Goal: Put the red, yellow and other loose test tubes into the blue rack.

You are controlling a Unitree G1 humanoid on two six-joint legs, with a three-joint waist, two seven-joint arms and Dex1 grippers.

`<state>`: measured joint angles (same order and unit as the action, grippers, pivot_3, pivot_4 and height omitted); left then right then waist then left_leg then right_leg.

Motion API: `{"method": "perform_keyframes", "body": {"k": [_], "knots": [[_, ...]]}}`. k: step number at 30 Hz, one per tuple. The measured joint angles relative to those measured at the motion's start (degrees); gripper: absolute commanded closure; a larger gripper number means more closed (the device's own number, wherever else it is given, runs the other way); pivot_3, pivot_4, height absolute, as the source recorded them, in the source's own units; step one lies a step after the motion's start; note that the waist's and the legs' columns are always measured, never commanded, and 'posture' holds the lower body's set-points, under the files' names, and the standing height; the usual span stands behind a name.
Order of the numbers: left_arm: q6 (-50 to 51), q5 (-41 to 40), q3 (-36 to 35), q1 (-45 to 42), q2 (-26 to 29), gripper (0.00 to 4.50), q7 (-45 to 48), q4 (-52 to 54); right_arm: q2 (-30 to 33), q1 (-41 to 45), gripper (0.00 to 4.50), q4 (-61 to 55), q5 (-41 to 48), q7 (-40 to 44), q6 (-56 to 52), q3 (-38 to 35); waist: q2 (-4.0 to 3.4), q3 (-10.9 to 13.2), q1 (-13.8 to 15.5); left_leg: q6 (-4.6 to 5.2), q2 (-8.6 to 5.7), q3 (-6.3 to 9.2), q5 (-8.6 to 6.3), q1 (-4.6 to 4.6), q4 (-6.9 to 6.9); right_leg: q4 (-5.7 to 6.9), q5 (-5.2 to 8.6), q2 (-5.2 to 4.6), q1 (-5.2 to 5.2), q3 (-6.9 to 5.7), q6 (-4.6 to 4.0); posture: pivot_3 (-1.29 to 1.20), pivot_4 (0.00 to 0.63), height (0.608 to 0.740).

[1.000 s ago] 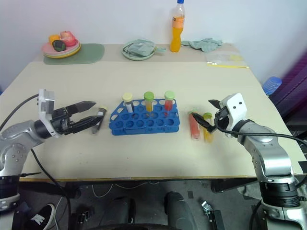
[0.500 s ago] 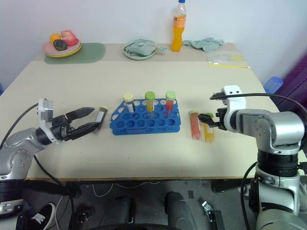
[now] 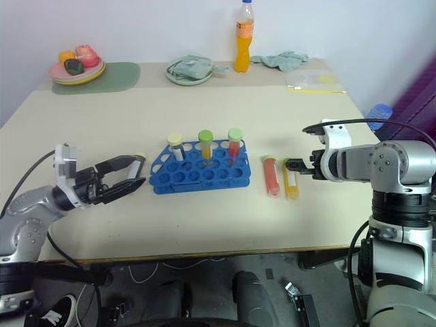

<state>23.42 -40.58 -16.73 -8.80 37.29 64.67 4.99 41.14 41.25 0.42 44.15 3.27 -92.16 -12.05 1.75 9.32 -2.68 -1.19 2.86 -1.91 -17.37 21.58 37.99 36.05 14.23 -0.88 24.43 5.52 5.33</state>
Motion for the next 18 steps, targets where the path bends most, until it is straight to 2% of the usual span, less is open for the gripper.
{"method": "perform_keyframes", "body": {"k": [8, 12, 18], "knots": [[1.3, -0.8, 0.0, -0.6, 0.0, 0.04, -1.8, 1.2, -0.8, 4.6, 0.0, -0.1, 13.8, -8.4, 0.0, -0.1, 0.0, 0.0, 0.0, 0.01, 0.02, 0.01, -0.01, 0.02, -0.01, -0.01, 0.0, 0.02, 0.01, 0.0, 0.0, 0.0, 0.15, 0.74], [2.4, -1.3, 0.3, -2.0, 0.0, 0.04, -3.1, 2.1, -4.8, 4.8, 0.0, -0.1, 20.7, -15.4, 0.0, 0.3, 0.0, 0.0, 0.0, 0.01, 0.01, 0.01, 0.0, 0.04, -0.01, -0.01, 0.0, 0.01, 0.02, 0.01, 0.0, 0.0, 0.15, 0.74], [3.7, -1.7, 0.3, -2.1, -0.1, 0.04, -5.1, 4.9, -6.7, 4.6, 0.0, -0.1, 25.0, -22.4, 0.0, 1.2, 0.0, 0.0, 0.0, 0.01, 0.01, 0.01, -0.01, 0.12, -0.01, -0.06, 0.0, 0.0, 0.07, 0.01, 0.0, 0.0, 0.15, 0.74]]}}
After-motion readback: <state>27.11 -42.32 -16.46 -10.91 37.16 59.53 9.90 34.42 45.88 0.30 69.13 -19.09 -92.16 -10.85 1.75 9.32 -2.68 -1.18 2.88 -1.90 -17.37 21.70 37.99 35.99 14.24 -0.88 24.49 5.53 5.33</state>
